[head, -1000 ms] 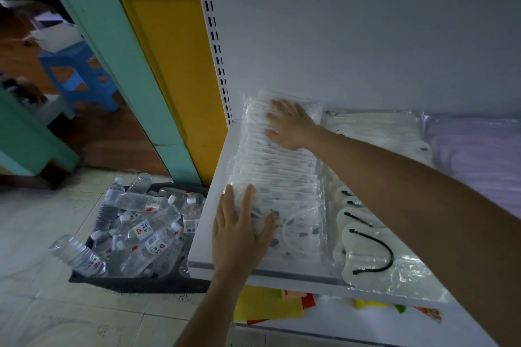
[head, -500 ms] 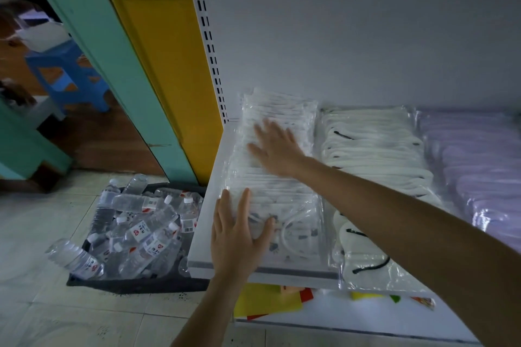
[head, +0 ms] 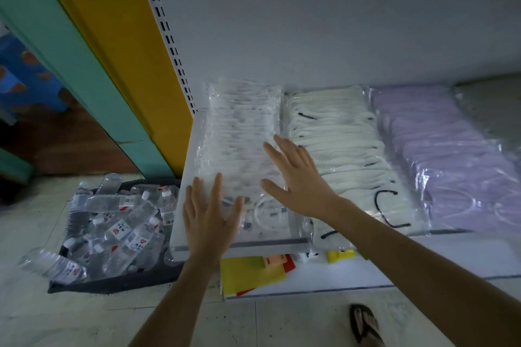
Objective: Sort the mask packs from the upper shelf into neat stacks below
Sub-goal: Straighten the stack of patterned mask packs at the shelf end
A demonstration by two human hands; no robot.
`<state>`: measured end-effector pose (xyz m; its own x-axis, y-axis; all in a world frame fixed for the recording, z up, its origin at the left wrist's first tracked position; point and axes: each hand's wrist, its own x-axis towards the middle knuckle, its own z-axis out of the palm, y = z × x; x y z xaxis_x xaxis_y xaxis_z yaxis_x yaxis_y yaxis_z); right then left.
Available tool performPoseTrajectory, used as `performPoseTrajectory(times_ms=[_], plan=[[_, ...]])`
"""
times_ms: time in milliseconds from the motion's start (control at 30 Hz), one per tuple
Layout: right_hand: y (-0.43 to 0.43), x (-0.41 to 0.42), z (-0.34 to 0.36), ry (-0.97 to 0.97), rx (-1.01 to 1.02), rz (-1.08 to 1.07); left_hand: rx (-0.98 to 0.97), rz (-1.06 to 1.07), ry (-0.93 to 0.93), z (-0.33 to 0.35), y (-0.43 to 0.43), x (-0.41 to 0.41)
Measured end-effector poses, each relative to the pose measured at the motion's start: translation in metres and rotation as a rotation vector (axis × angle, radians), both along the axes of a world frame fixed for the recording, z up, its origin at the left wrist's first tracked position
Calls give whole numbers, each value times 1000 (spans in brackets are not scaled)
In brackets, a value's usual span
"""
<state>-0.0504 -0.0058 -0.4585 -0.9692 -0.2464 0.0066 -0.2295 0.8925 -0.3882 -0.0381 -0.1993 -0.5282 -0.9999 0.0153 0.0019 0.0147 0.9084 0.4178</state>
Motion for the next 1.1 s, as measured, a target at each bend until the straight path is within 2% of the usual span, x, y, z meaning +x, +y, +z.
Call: performPoseTrajectory(times_ms=[67, 167, 267, 367, 533, 800, 900, 1100], plan=[[27, 30, -10, 2, 73, -63, -88, -40, 7, -1, -4, -3], [61, 57, -17, -59, 136, -157, -22, -38, 84, 13, 6, 6], [82, 75, -19, -116, 181, -224, -133, -215, 208, 20, 22, 20], [83, 85, -31, -133, 190, -238, -184, -325, 112, 22, 41, 28], [80, 69, -47, -144, 195, -211, -254, -384, -58, 20, 58, 25], [79, 77, -52, 48, 211, -267, -277, -443, -9, 31, 62, 30], [80, 79, -58, 41, 230, -263, -326, -491, -33, 31, 61, 27], [71, 101, -40, 101, 104, -306, -297, -510, -46, 46, 61, 26]])
